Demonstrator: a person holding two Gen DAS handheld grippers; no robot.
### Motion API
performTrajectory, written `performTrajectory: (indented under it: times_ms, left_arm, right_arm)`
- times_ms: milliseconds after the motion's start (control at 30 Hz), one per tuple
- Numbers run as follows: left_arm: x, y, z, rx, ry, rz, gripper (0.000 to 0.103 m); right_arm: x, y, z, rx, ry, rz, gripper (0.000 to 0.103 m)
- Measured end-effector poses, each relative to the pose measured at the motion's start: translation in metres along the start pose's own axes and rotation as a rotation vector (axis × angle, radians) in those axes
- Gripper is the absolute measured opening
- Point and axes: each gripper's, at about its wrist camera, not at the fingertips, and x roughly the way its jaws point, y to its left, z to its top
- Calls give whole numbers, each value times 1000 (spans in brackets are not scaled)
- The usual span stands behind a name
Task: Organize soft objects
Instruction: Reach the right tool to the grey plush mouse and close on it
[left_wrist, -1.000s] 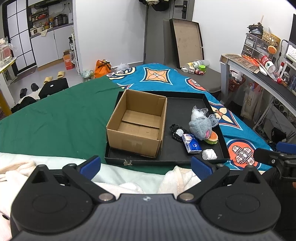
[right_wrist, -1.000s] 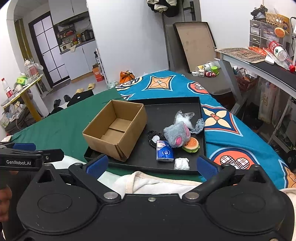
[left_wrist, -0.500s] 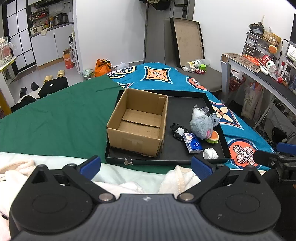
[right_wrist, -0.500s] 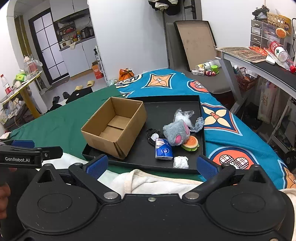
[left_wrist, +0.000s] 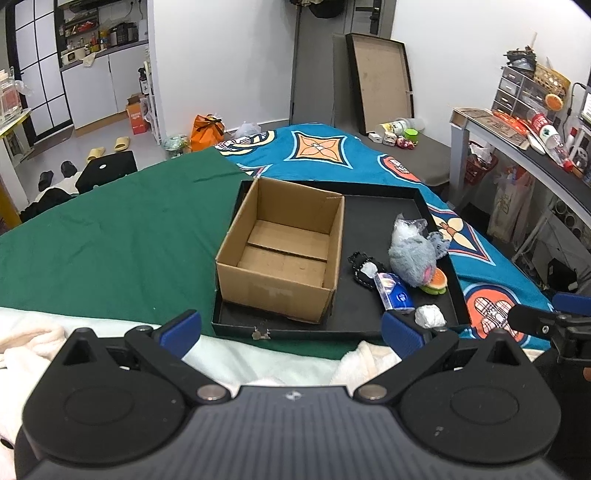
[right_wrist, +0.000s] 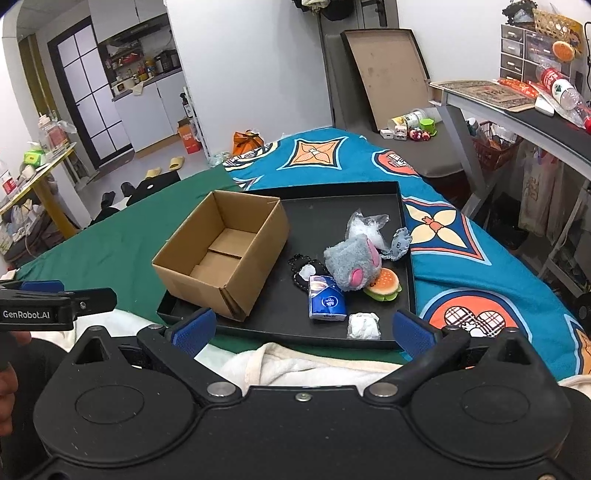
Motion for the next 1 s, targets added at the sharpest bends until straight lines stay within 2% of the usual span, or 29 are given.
performTrajectory:
  times_ms: [600,1000]
  left_arm:
    - [53,9,20,-7,51,67,103]
    - [85,19,32,-20,74,103,103]
  right_arm:
    - [48,-22,7,47,36,7,103]
    - [79,-37,18,104,78,61,103]
